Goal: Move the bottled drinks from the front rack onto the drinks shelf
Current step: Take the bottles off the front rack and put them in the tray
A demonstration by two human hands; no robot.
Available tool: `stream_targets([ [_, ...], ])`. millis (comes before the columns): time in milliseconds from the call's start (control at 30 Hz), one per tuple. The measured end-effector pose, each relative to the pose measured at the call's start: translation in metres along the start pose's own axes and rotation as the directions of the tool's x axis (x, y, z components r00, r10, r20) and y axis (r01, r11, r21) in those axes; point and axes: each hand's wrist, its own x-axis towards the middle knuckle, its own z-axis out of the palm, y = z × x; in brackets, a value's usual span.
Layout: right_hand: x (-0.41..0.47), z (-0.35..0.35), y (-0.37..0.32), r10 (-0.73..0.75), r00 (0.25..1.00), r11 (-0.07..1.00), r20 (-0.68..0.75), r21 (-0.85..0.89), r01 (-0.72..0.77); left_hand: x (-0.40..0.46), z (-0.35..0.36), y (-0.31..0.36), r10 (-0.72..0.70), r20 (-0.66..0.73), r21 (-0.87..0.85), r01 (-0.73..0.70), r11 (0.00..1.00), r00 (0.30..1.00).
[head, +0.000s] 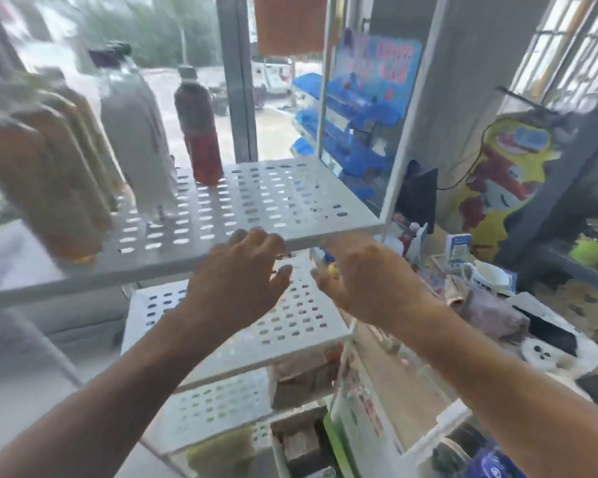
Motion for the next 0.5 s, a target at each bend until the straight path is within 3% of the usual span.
stream_targets([
  [300,0.116,0.016,-0.071,-0.053,0.992,0.963,-0.118,0.258,0.082,0.006,-0.016,-0.096,-0.131,-0.078,0.020,0.133,0.991,0.988],
  [500,0.202,0.031,-0.084,0.059,0.996,0.912,-0.072,0.409,-0.025,0.016,-0.007,-0.119,-0.168,-0.070,-0.022,0.167,0.986,0.983],
])
